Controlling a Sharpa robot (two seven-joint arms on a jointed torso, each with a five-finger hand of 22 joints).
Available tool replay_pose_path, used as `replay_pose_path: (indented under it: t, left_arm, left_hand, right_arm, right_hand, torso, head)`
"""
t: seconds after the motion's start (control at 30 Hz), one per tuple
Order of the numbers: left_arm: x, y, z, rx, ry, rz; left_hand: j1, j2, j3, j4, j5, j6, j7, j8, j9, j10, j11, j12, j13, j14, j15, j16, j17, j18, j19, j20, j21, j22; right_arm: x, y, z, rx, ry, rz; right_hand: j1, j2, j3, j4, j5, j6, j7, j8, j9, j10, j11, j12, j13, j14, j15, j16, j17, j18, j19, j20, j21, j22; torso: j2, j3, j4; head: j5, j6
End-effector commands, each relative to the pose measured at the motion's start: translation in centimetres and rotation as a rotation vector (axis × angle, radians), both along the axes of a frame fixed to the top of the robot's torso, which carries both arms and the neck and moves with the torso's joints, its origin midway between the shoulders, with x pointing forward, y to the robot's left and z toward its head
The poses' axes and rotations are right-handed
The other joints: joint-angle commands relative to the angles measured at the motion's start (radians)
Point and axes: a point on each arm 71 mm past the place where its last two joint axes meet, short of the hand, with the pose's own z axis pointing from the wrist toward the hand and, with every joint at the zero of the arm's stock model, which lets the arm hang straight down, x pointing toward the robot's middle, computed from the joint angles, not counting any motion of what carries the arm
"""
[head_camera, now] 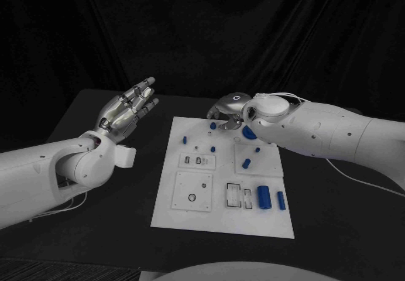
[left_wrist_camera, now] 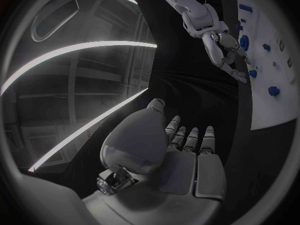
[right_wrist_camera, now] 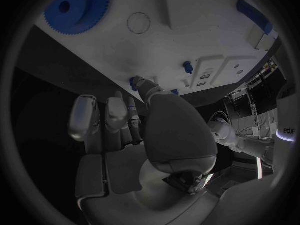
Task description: Assemble the parts on the task board
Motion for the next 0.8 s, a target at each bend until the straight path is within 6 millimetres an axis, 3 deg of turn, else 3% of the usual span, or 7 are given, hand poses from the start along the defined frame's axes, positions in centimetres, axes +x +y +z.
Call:
replay_pose_path:
  t: [0.03, 0.1, 0.47, 0.6, 0.7, 0.73, 0.8]
  left_arm:
    - [-0.1, 0.0, 0.9, -0.049, -0.093, -0.003]
    - [-0.1, 0.1, 0.9, -0.049, -0.093, -0.003]
    - [-0.1, 0.2, 0.8, -0.047, -0.091, -0.002]
    - [0.0, 0.1, 0.8, -0.047, -0.089, -0.004]
    - [0.0, 0.1, 0.8, -0.047, -0.089, -0.005]
    - [0.0, 0.1, 0.8, -0.047, -0.089, -0.005]
    - [0.1, 0.1, 0.8, -0.047, -0.088, -0.007]
  left_hand:
    - [0.006, 0.003, 0.005, 0.001, 0.005, 0.001, 0.009, 0.0, 0.001, -0.001, 0.008, -0.001, 0.0, 0.0, 0.005, -0.004, -0.002, -0.011, 0.0, 0.001, -0.002, -0.001]
    - [0.006, 0.003, 0.005, 0.001, 0.005, 0.001, 0.009, 0.0, 0.001, -0.001, 0.008, -0.001, 0.0, 0.0, 0.005, -0.004, -0.002, -0.011, 0.0, 0.001, -0.002, -0.001]
    - [0.006, 0.003, 0.005, 0.001, 0.005, 0.001, 0.009, 0.0, 0.001, -0.001, 0.008, -0.001, 0.0, 0.0, 0.005, -0.004, -0.002, -0.011, 0.0, 0.001, -0.002, -0.001]
    - [0.008, 0.003, 0.006, 0.0, 0.006, 0.001, 0.011, 0.0, 0.001, -0.002, 0.01, -0.001, 0.0, 0.0, 0.006, -0.004, -0.002, -0.011, 0.0, 0.002, -0.002, -0.001]
    - [0.009, 0.003, 0.006, 0.0, 0.006, 0.0, 0.011, 0.0, 0.0, -0.002, 0.01, -0.001, -0.001, 0.0, 0.006, -0.004, -0.002, -0.011, 0.0, 0.002, -0.002, -0.001]
    - [0.009, 0.003, 0.006, 0.0, 0.006, 0.0, 0.011, 0.0, 0.0, -0.002, 0.01, -0.001, -0.001, 0.0, 0.006, -0.004, -0.002, -0.011, 0.0, 0.002, -0.002, -0.001]
    - [0.01, 0.004, 0.007, 0.0, 0.007, -0.001, 0.012, -0.001, 0.0, -0.002, 0.011, -0.001, -0.001, 0.0, 0.007, -0.004, -0.002, -0.011, 0.0, 0.002, -0.002, -0.001]
  right_arm:
    - [0.1, -0.8, 1.0, 0.047, -0.075, -0.018]
    - [0.0, -1.5, 1.6, 0.059, -0.094, -0.018]
    - [-1.5, -6.7, 3.2, 0.085, -0.123, -0.056]
    - [-2.2, -8.4, 3.3, 0.093, -0.122, -0.069]
    - [-2.8, -9.5, 3.2, 0.101, -0.118, -0.083]
    - [-2.9, -9.9, 3.2, 0.105, -0.112, -0.092]
    - [-3.2, -10.7, 2.9, 0.115, -0.088, -0.121]
  right_hand:
    - [-0.009, 0.005, -0.032, 0.01, -0.025, -0.027, -0.001, 0.0, -0.026, -0.027, 0.004, 0.006, 0.001, -0.066, 0.006, -0.079, -0.11, 0.027, -0.057, 0.006, -0.069, -0.051]
    - [-0.014, 0.01, -0.051, 0.019, -0.044, -0.015, 0.0, 0.004, -0.032, -0.026, 0.005, 0.022, 0.006, -0.104, 0.01, -0.128, -0.173, 0.034, -0.086, 0.01, -0.107, -0.076]
    - [-0.025, 0.028, -0.1, 0.064, -0.07, 0.032, 0.021, 0.014, -0.063, 0.13, -0.016, 0.266, 0.13, -0.054, -0.007, -0.077, -0.119, 0.016, -0.018, -0.007, -0.046, 0.004]
    - [-0.016, 0.036, -0.112, 0.076, -0.074, 0.043, 0.025, 0.012, -0.078, 0.115, -0.031, 0.463, 0.277, -0.12, -0.015, -0.17, -0.243, 0.034, -0.085, -0.007, -0.148, -0.057]
    - [-0.041, 0.039, -0.14, 0.099, -0.079, 0.074, 0.039, 0.019, -0.083, 0.114, -0.041, 0.832, 0.601, -0.141, -0.021, -0.19, -0.266, 0.045, -0.104, -0.018, -0.2, -0.077]
    - [-0.043, 0.04, -0.144, 0.1, -0.092, 0.099, 0.043, 0.031, -0.078, 0.264, -0.047, 0.98, 0.766, -0.102, -0.019, -0.123, -0.167, 0.039, -0.094, -0.017, -0.191, -0.067]
    - [-0.077, 0.049, -0.172, 0.128, -0.108, 0.124, 0.058, 0.038, -0.067, 0.643, -0.063, 1.319, 1.211, 0.104, -0.032, 0.24, 0.375, -0.002, 0.029, -0.027, -0.006, 0.083]
  torso:
    - [-0.001, 0.0006, 0.0008]
    - [-0.001, 0.0007, 0.001]
    - [-0.002, -0.0003, 0.0]
    - [-0.002, 0.0005, 0.0005]
    - [-0.003, -0.0012, -0.0017]
    - [-0.003, -0.0015, -0.0015]
    - [-0.002, -0.0002, -0.0018]
  head:
    - [0.003, 0.0]
    - [0.003, -0.001]
    - [-0.002, -0.006]
    - [-0.002, -0.006]
    - [-0.001, -0.008]
    - [-0.002, -0.008]
    - [-0.005, -0.007]
